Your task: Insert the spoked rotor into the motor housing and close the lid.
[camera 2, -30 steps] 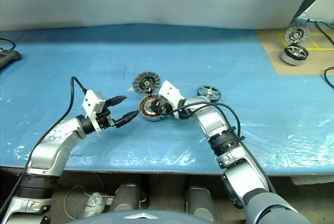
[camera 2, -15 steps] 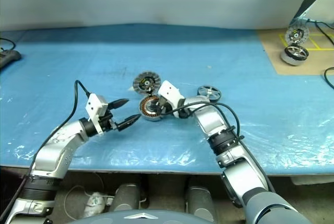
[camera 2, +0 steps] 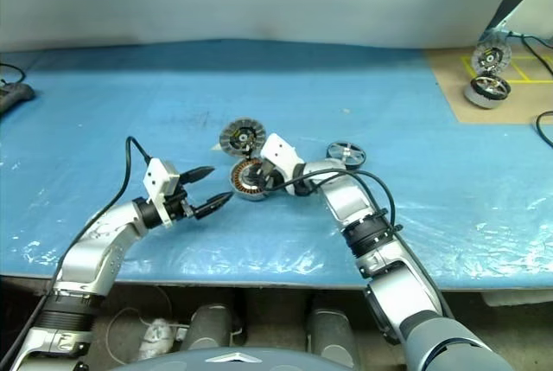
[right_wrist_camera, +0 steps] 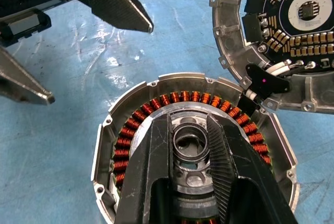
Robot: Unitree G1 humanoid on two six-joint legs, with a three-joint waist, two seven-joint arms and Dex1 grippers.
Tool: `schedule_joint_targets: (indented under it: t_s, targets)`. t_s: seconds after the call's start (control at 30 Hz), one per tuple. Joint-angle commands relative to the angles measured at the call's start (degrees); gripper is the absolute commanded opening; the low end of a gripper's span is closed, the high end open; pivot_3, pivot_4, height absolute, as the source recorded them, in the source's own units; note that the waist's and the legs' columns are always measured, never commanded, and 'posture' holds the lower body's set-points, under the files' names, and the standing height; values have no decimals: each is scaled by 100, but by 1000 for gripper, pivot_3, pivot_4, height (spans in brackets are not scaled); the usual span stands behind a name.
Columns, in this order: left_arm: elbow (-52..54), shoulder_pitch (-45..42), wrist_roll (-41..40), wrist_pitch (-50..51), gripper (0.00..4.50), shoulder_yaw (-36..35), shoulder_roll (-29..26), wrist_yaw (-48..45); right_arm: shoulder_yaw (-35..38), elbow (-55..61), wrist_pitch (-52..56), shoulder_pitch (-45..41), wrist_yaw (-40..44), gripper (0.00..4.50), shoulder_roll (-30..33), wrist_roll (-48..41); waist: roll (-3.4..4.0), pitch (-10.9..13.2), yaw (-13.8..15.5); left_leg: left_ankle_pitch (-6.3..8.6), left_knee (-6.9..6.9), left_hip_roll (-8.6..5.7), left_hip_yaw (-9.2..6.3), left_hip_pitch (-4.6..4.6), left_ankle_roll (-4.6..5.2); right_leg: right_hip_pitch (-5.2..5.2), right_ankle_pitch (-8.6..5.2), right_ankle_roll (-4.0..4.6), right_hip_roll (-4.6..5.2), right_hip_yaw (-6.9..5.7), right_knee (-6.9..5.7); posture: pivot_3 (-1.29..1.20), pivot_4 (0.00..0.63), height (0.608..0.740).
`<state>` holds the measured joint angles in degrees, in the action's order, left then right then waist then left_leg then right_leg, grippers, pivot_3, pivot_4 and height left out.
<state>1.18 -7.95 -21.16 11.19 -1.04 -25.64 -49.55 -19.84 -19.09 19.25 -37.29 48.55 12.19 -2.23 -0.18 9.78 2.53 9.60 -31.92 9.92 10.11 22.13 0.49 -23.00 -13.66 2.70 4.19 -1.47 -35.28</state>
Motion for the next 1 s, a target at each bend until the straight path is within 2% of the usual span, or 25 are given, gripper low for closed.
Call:
schedule_joint_targets:
  t_s: [0.03,0.1,0.13,0.33,0.6,0.67,0.73,0.93,0.97,1.0]
  targets:
    - [50,-5,21,-143,4500,-13,-12,-28,-27,-209,-9,17,-56,564,45,141,0,0,2,0,0,0,0,-1,0,1,0,0,0,0,0,0,150,740]
    - [23,-1,33,-171,4500,7,-6,-25,-58,-205,-158,63,29,564,103,150,0,0,2,0,0,0,0,-3,0,3,0,0,0,0,0,0,150,740]
    - [15,1,37,-181,4500,12,-6,-25,-72,-193,-231,87,70,1303,125,151,0,0,2,0,0,0,0,-4,0,3,0,0,0,0,0,0,150,740]
    - [1,4,29,-195,4500,20,-18,-31,-25,-117,40,87,20,3349,63,97,0,0,1,0,1,1,0,-3,0,3,0,0,0,0,0,0,150,740]
    - [87,-16,3,-97,4500,37,-5,17,678,556,507,11,174,3349,-154,-808,0,0,6,0,1,0,0,4,0,-2,0,0,0,0,1,0,150,740]
    - [114,-24,-8,-62,4500,39,1,38,876,647,650,-54,124,2973,-227,-1030,0,0,5,0,2,1,0,11,0,-10,0,0,0,0,1,0,150,740]
    - [131,-31,-20,-36,4500,40,8,51,935,677,724,-73,121,2403,-247,-1105,0,0,2,0,3,1,0,11,0,-11,0,0,0,0,2,0,150,740]
    - [170,-15,-45,-4,4500,37,20,66,330,159,239,15,-186,226,-197,-302,0,0,1,0,3,1,0,11,-1,-10,0,0,0,0,2,0,150,740]
    - [170,-6,-44,-10,4500,39,22,67,327,57,267,-3,-225,31,-232,-290,0,0,0,0,3,1,0,10,-1,-10,0,0,0,0,1,0,150,740]
    - [160,1,-39,-22,4500,41,25,67,329,-22,302,-25,-210,31,-251,-306,0,0,0,0,3,0,1,11,-1,-11,0,0,0,0,2,0,150,740]
